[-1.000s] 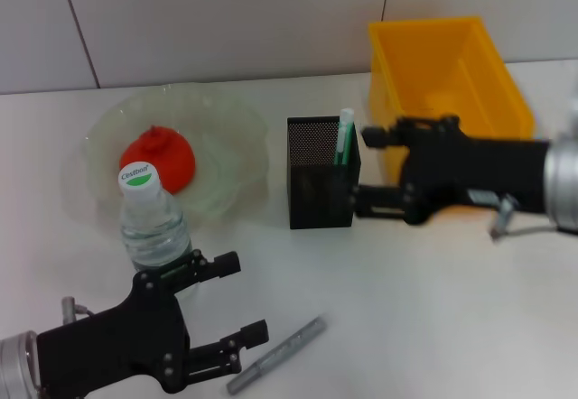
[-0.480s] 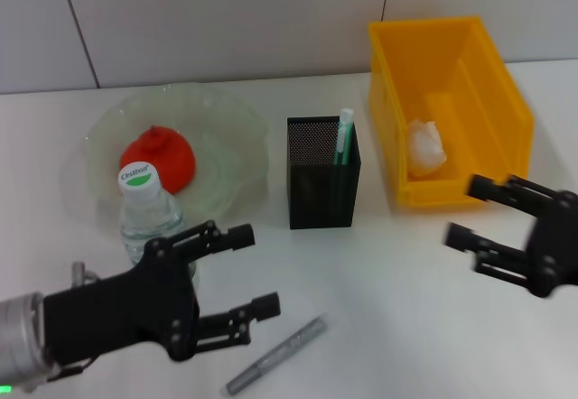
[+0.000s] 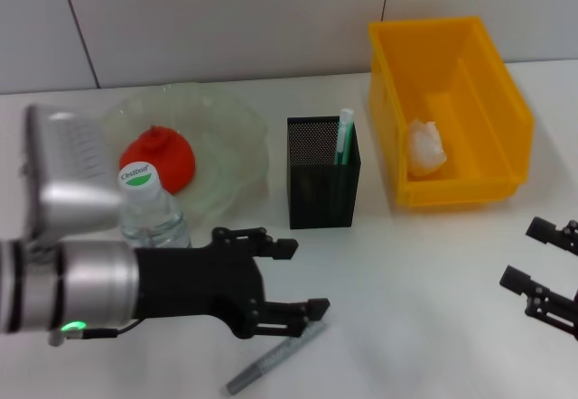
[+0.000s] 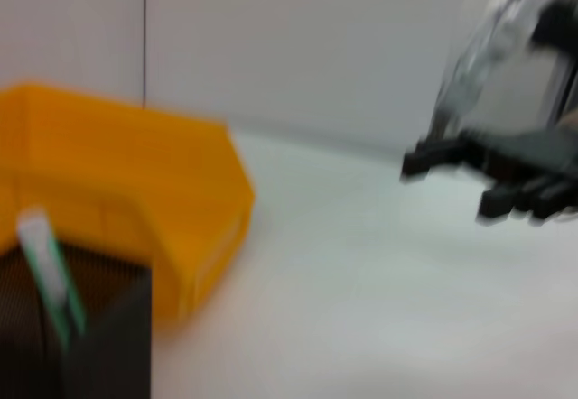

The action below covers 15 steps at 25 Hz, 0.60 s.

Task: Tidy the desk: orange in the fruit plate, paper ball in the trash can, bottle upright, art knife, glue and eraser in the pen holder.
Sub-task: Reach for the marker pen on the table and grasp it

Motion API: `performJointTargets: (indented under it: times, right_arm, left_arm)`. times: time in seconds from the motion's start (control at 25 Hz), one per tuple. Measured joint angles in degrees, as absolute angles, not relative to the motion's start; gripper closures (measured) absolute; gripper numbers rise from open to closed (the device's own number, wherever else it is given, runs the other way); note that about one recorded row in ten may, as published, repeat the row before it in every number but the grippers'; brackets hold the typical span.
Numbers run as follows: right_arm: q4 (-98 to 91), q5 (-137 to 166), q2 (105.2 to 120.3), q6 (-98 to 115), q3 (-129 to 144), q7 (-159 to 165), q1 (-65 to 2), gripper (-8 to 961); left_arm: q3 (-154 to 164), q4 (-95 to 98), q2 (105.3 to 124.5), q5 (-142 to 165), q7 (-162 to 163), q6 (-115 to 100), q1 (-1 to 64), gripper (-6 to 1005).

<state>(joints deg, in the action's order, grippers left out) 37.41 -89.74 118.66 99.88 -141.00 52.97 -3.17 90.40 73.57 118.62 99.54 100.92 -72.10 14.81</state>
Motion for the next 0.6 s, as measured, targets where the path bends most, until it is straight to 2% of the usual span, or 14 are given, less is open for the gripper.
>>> performJointTargets:
  times: [0.12,0.32,0.6]
  right_arm:
    - [36.95,-87.87,118.92,98.77,-141.77,51.95,-2.88,227]
    - [36.38,-85.99,118.93,97.12,-141.71,51.82,-3.05,227]
    - [34.91,-85.83,118.92,96.59,-141.49,50.99,-3.46,226]
  left_arm:
    - [94.87,83.55,118.62,116.31,123.42,-72.54,17.59,201]
    - [103.11,91.21,118.79,132.84,141.87,-75.05,22.13,201]
    - [108.21,91.78,119.14,141.68,153.82,-78.75,29.38,201]
